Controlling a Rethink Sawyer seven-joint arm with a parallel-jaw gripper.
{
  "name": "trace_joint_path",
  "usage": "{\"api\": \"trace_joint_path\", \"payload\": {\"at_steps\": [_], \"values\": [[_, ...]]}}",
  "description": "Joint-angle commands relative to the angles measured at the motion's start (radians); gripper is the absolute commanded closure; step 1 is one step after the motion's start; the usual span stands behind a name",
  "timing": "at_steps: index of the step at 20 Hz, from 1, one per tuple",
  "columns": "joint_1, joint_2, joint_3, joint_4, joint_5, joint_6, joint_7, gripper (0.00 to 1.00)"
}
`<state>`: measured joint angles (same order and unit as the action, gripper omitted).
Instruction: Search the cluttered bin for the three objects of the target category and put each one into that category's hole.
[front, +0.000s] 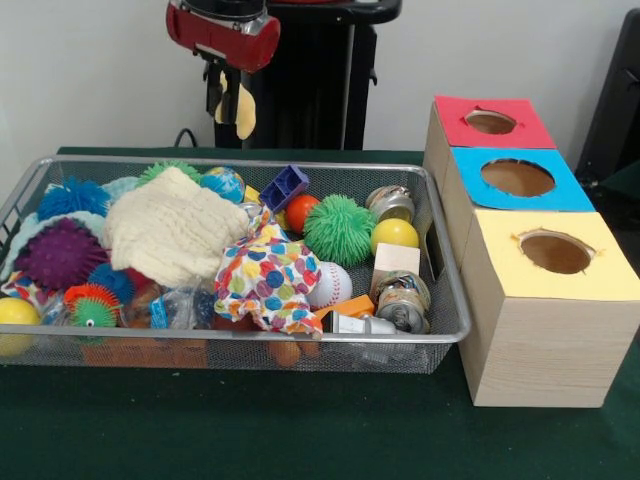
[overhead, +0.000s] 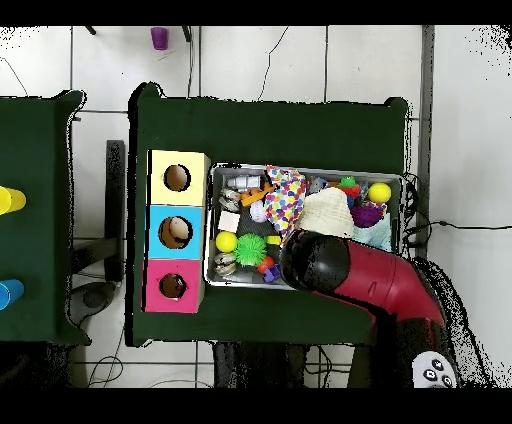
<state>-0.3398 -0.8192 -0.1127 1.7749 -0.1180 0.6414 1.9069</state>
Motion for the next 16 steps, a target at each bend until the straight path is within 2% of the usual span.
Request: {"api": "trace_joint_path", "payload": {"at_steps": [1, 11, 16], "values": [[0.032, -0.013, 0.101, 0.136, 0.078, 0.022, 0.112, 1.00], [0.105, -0.029, 0.087, 0.217, 0.169, -0.032, 0.169, 1.00], [0.128, -0.026, 0.076, 0.209, 0.207, -0.022, 0.174, 1.00]]}}
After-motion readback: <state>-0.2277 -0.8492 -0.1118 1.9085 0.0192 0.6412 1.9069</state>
